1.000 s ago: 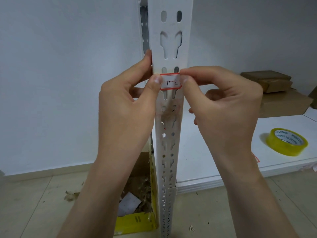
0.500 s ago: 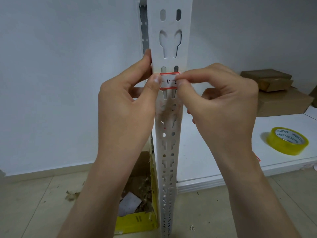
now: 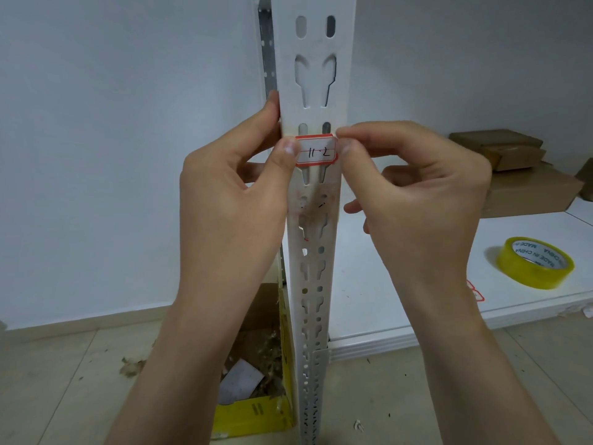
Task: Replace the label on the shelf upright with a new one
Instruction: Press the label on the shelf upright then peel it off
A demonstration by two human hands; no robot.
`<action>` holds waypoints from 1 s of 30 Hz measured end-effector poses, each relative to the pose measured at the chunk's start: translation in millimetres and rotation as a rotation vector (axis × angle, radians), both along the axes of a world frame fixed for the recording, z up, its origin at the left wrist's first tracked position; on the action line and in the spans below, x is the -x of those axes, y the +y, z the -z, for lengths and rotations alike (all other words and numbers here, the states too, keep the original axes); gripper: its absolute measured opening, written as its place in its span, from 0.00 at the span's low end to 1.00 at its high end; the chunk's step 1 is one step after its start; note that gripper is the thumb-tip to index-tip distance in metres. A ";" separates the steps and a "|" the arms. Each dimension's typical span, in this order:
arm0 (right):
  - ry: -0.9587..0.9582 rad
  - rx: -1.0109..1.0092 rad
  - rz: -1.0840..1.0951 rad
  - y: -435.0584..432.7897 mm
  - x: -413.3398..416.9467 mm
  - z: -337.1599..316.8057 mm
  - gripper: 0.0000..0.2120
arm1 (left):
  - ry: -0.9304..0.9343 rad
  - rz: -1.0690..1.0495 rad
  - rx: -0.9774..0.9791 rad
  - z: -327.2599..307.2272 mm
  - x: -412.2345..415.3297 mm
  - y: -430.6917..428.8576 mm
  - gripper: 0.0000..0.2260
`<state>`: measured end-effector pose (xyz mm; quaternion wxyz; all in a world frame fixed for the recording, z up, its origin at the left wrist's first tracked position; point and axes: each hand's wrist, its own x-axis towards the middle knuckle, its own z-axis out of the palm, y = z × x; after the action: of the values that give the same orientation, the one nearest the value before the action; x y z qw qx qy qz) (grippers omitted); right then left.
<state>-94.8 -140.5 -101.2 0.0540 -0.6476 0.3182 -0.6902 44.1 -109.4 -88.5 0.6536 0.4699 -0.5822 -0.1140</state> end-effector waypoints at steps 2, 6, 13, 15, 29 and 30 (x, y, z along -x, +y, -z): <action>-0.003 0.012 0.003 -1.2 -1.2 0.8 0.05 | 0.001 0.002 0.000 0.1 0.4 0.1 0.19; 0.067 0.034 0.012 -3.4 0.0 1.7 0.03 | 0.007 -0.003 -0.001 0.4 1.3 0.0 0.19; 0.026 0.015 -0.019 -3.2 -0.2 2.6 0.04 | 0.002 -0.005 -0.003 0.1 0.7 1.1 0.19; 0.056 0.024 -0.015 -3.6 1.1 2.6 0.03 | 0.001 -0.008 -0.004 0.2 0.9 1.0 0.19; 0.035 0.008 -0.016 -2.0 -0.5 3.2 0.04 | 0.009 -0.004 -0.006 -0.9 0.6 1.3 0.19; 0.026 0.009 -0.023 -1.6 -0.1 2.7 0.04 | 0.011 -0.002 -0.008 -0.9 0.5 1.6 0.19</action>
<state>-94.8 -142.1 -103.9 0.0549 -0.6605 0.3085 -0.6823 43.6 -107.9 -87.6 0.6551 0.4725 -0.5776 -0.1182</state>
